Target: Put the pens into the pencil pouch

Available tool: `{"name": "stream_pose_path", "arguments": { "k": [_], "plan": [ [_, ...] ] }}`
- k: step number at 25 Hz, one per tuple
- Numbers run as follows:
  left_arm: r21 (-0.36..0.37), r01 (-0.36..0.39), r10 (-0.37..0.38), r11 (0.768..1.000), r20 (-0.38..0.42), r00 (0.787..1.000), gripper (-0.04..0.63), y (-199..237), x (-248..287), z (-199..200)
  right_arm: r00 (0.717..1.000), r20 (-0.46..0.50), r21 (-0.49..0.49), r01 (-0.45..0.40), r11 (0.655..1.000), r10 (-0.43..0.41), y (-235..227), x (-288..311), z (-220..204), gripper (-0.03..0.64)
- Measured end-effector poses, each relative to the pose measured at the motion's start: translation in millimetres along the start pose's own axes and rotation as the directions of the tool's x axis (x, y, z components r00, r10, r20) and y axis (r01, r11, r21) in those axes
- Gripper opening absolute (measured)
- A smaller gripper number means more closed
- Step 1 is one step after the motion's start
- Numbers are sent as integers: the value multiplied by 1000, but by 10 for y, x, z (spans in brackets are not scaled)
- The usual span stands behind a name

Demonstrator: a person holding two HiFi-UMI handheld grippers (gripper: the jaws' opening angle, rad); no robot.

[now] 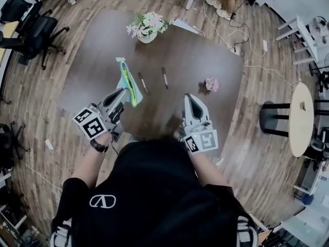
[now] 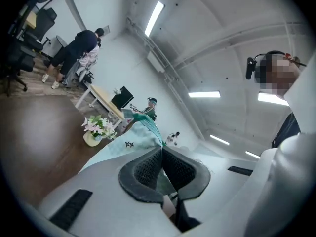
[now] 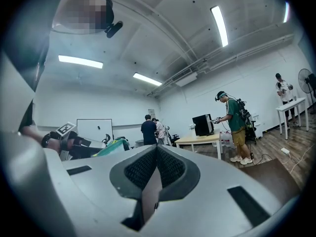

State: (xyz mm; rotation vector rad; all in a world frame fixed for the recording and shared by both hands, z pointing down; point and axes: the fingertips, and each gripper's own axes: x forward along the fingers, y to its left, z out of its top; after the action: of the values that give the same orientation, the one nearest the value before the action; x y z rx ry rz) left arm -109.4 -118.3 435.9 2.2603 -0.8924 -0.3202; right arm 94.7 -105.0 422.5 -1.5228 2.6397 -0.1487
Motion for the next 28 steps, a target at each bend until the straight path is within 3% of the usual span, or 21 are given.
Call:
{"name": "stream_pose_path", "arguments": {
  "k": [5,8,9,10,16,21,25,28],
  "plan": [
    [-34,0,1,999,46,999,9,-107,-57,-47,1000,0,-10,-3,1000,3,40,-9,20,-2],
    [-36,-13,14,999,37,999,9,-80,-85,-83,1000,0,-106,14,994,-14,90,24,34,13],
    [-33,-17,19,999,36,999,9,-70,-92,-82,1000,19,-152,25,988,-22,111,53,71,286],
    [-28,-23,24,999,37,999,9,-61,-100,-81,999,36,-188,31,982,-25,136,82,106,397],
    [-19,-38,39,999,47,998,8,-89,-146,-92,999,40,-231,41,972,-32,179,201,130,396],
    [-19,-39,40,999,49,998,9,-128,-160,-68,991,-121,-277,22,961,-57,-52,606,-265,394],
    [-24,-46,47,999,29,998,9,-139,-174,-159,950,-301,-262,-1,965,-81,-388,1187,-870,394],
    [-33,-54,55,998,19,998,9,-132,-178,-238,873,-479,-187,-1,982,-91,-658,1545,-1463,393]
  ]
}}
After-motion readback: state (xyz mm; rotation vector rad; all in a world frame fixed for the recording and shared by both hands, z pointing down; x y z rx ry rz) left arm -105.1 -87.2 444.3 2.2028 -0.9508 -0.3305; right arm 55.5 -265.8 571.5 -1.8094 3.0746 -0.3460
